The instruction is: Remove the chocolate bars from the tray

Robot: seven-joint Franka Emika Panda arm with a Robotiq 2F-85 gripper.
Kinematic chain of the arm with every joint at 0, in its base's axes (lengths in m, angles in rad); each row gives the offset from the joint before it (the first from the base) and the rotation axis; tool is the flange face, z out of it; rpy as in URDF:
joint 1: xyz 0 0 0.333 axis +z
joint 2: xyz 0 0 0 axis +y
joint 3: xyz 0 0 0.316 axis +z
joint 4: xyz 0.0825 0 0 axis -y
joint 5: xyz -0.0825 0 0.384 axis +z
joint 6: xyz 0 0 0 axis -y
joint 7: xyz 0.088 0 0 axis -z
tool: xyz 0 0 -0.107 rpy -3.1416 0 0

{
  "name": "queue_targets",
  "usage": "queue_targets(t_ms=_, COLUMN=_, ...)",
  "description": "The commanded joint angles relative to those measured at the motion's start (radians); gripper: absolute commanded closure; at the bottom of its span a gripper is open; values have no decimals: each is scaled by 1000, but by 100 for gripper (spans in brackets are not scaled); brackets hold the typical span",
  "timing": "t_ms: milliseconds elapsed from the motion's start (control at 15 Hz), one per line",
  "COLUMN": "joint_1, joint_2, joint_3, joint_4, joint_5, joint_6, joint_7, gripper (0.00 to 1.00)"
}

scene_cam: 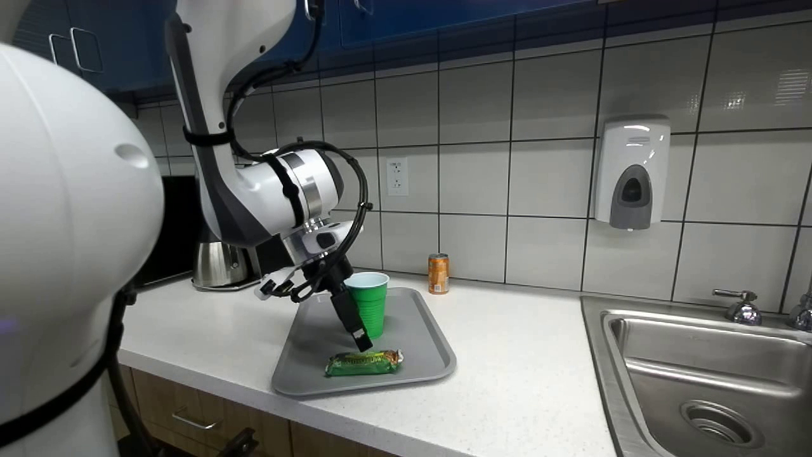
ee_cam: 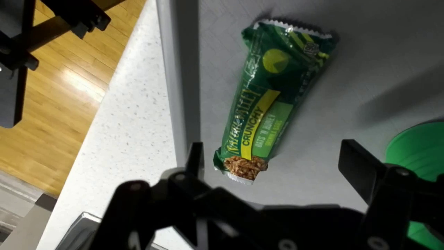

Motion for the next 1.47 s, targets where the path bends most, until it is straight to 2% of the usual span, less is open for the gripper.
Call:
queue_targets(t_ms=0, joint_1=20, joint_2=-3, joint_3=-18, joint_4=1, joint_5=-24, joint_6=0, joint_7=58, gripper=0)
queue_targets(t_ms=1400, joint_1=26, joint_2=68, joint_3=-47, joint_4=3, joint_5=-21, joint_6=43, joint_7=128, gripper=0)
